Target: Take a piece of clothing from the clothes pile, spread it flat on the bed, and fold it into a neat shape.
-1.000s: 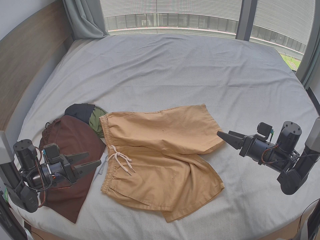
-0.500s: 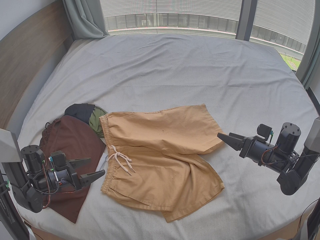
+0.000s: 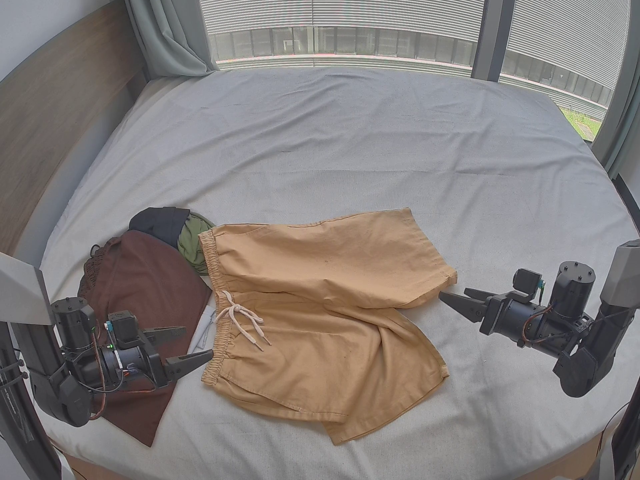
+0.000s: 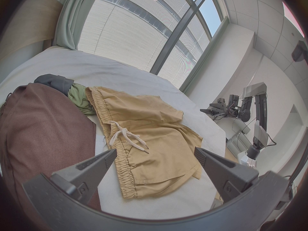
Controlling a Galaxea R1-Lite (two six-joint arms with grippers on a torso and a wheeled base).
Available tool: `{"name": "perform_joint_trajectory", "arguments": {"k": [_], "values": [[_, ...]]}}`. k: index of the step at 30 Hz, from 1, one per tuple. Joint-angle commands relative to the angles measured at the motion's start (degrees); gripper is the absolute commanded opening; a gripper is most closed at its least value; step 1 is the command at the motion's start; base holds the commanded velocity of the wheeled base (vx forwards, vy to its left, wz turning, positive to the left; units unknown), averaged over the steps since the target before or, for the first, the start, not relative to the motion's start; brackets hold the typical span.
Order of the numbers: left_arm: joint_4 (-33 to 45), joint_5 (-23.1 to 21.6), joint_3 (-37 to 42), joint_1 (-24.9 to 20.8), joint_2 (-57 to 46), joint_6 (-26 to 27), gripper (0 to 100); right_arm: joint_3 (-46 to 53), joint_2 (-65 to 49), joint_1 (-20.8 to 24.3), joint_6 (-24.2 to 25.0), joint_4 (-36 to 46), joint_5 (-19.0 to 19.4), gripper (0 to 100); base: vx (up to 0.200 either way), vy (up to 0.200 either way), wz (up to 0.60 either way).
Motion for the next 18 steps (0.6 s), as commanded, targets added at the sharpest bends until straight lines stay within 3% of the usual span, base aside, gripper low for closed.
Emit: {"name": "perform_joint_trajectory", "arguments": {"k": [1, 7, 18], "values": [[0.0, 0.0, 0.1, 0.1, 2.0, 1.0, 100, 0.9, 4.4, -1.3, -1.9, 0.0, 0.1, 100, 0.0, 0.0, 0.0], [0.0, 0.0, 0.2, 0.1, 2.5, 1.1, 100, 3.7, 6.9, -3.0, -5.4, 0.0, 0.4, 100, 0.0, 0.0, 0.0], [0.0, -0.2, 0.7, -0.3, 3.0, 1.2, 100, 8.5, 9.3, -2.2, -8.3, 0.0, 0.7, 100, 0.0, 0.0, 0.0]]}}
